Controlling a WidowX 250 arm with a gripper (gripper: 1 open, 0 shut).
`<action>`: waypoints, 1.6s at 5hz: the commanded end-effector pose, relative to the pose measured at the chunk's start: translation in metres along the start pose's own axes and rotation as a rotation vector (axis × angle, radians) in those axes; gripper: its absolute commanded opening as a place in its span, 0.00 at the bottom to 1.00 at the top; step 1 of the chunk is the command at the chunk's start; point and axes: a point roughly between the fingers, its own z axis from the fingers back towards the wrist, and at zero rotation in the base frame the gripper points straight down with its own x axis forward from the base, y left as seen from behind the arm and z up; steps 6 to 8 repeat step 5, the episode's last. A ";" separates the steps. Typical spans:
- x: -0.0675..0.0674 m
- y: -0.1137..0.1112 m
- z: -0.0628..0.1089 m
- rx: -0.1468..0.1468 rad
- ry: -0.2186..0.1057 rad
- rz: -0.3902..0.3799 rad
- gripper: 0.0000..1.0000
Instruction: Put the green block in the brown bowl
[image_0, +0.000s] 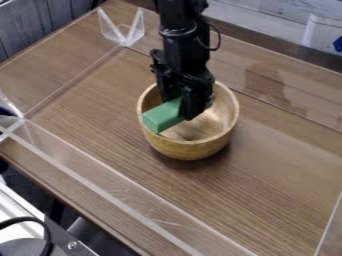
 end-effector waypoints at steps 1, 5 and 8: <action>0.010 0.006 0.014 0.020 -0.052 0.003 0.00; 0.010 0.010 0.014 0.017 -0.051 0.010 0.00; 0.010 0.010 0.014 0.017 -0.051 0.010 0.00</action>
